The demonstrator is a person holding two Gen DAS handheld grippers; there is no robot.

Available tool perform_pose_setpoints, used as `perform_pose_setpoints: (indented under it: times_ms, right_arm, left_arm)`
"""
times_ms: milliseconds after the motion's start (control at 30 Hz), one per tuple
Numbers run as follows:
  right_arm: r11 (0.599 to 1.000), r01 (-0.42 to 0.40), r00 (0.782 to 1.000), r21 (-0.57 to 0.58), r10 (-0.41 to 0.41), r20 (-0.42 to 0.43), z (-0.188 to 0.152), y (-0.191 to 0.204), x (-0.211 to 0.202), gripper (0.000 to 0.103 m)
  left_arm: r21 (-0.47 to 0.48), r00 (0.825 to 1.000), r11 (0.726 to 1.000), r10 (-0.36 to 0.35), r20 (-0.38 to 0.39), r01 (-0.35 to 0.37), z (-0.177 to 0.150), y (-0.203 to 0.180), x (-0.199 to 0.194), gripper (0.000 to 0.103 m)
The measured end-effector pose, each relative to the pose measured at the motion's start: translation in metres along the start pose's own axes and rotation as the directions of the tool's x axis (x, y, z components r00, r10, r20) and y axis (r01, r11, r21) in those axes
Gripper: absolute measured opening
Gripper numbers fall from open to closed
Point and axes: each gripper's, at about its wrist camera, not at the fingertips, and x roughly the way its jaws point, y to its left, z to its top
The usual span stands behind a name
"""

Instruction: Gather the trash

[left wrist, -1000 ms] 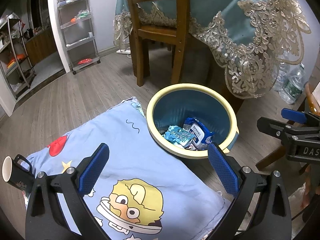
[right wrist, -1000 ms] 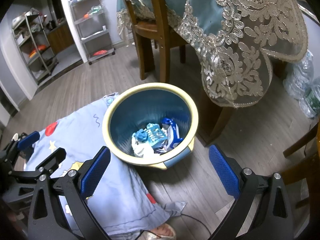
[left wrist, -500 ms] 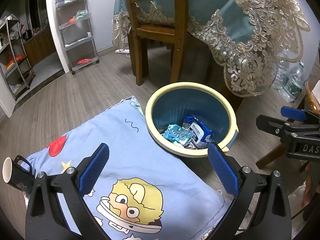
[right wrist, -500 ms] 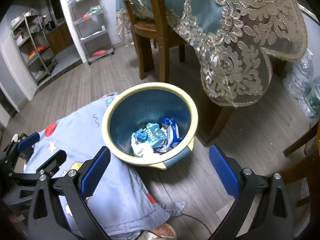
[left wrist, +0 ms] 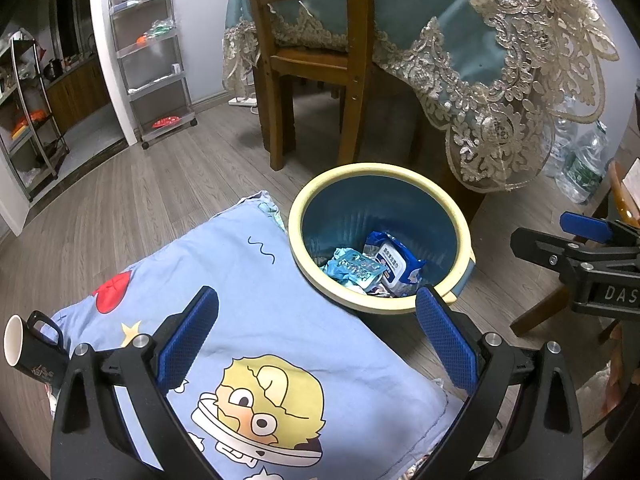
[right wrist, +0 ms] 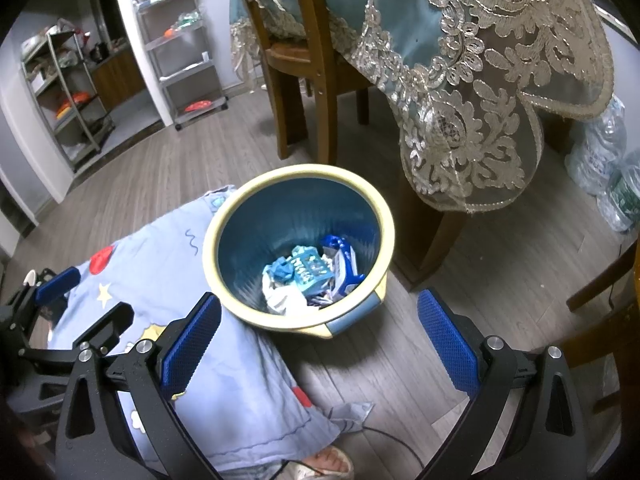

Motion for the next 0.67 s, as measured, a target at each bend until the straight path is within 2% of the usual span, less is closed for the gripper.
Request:
perform_pose_setpoints:
  times_ms: [400,567,667]
  right_arm:
    - [1.000,0.008,1.000,0.016,-0.008,0.000,-0.001,-0.001,0.000,0.098]
    - [0.999,0.019,1.000,0.032,-0.018,-0.009,-0.002,-0.001,0.003,0.098]
    - [0.999,0.028,0.999,0.039,-0.027,-0.027,-0.002,0.002,0.008,0.098]
  left_arm:
    - [0.011,1.000,1.000,-0.023,-0.009,0.023,-0.001,-0.002,-0.003,0.097]
    - [0.015,1.000,1.000,0.010,-0.027,-0.009,-0.003,0.002,-0.011,0.097]
    - [0.007,0.999,0.999,0.044,-0.010,-0.044,-0.006,0.011,-0.029,0.097]
